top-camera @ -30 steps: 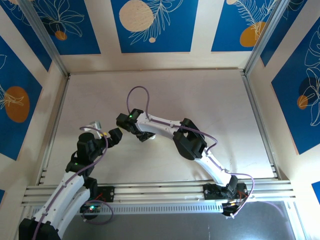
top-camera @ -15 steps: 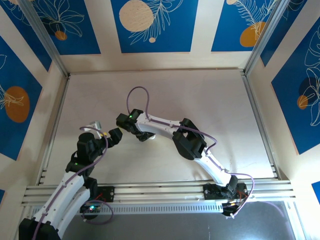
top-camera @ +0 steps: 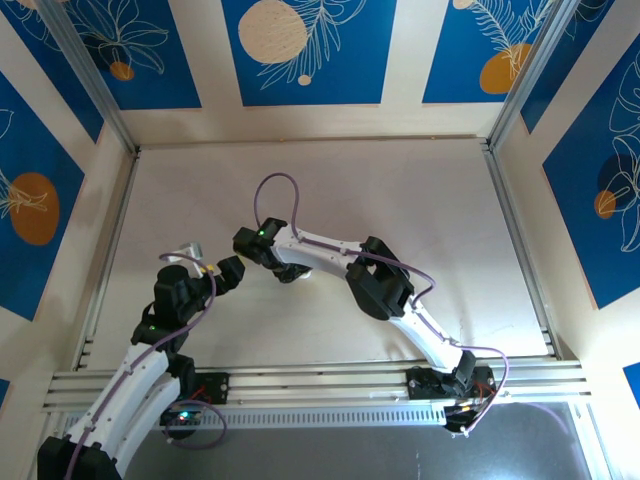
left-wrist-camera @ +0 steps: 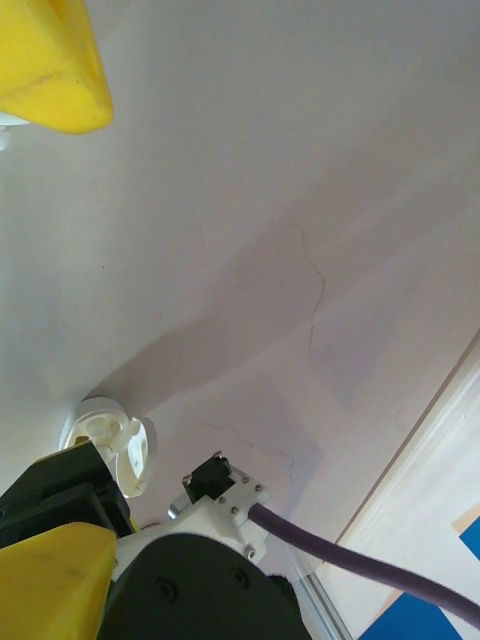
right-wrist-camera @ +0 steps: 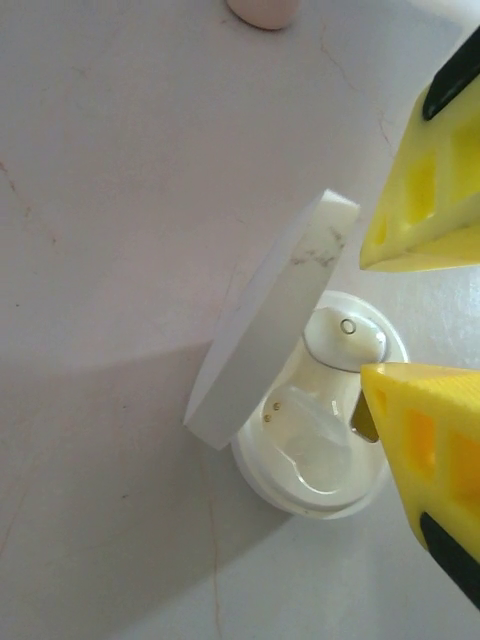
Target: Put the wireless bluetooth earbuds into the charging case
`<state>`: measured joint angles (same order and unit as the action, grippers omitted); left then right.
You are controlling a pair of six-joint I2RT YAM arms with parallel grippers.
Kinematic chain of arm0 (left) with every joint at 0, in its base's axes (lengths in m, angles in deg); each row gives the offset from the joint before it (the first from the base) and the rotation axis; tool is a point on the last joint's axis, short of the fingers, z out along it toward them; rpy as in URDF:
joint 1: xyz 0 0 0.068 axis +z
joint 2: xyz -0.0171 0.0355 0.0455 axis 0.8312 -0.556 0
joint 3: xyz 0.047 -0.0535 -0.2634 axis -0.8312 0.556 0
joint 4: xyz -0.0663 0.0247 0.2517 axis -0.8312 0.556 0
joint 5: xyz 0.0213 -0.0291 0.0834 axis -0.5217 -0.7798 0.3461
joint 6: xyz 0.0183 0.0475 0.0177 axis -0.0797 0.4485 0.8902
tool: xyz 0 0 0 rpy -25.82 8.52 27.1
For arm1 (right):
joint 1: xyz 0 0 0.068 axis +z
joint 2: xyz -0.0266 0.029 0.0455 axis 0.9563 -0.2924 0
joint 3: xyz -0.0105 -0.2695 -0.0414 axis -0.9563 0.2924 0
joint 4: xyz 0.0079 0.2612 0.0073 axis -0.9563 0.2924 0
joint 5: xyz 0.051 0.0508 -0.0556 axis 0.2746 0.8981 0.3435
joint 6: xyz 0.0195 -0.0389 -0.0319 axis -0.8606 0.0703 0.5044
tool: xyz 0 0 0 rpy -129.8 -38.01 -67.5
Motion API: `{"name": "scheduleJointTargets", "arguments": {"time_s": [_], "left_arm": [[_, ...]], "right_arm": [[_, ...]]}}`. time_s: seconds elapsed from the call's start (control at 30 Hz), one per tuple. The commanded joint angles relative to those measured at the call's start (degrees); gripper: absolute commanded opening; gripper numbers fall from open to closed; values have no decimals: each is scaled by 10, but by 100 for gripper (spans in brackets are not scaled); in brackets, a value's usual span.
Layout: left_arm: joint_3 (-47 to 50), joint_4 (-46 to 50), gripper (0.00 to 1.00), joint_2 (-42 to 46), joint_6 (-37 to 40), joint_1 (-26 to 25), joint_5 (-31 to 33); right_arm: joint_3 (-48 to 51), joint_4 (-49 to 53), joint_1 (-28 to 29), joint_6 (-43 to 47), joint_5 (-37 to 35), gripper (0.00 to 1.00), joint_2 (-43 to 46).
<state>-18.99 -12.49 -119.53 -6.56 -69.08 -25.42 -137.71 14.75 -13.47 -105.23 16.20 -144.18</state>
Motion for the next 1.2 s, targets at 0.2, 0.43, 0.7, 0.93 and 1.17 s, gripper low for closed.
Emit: {"name": "scheduleJointTargets", "arguments": {"time_s": [0.2, 0.43, 0.7, 0.93, 1.17], "left_arm": [[2, -20, 100, 8, 4, 6, -29], [12, -55, 100, 9, -5, 5, -70], [28, -93, 100, -6, -6, 2, -64], [36, -80, 100, 14, 0, 2, -30], [31, -64, 100, -1, -4, 2, -8]], "right_arm": [[135, -80, 14, -19, 31, 31, 175], [330, -221, 13, -12, 81, 44, 358], [557, -390, -15, -4, 210, 56, 566], [767, -591, -71, -43, 379, 78, 703], [858, -673, -122, -78, 438, 92, 739]]}}
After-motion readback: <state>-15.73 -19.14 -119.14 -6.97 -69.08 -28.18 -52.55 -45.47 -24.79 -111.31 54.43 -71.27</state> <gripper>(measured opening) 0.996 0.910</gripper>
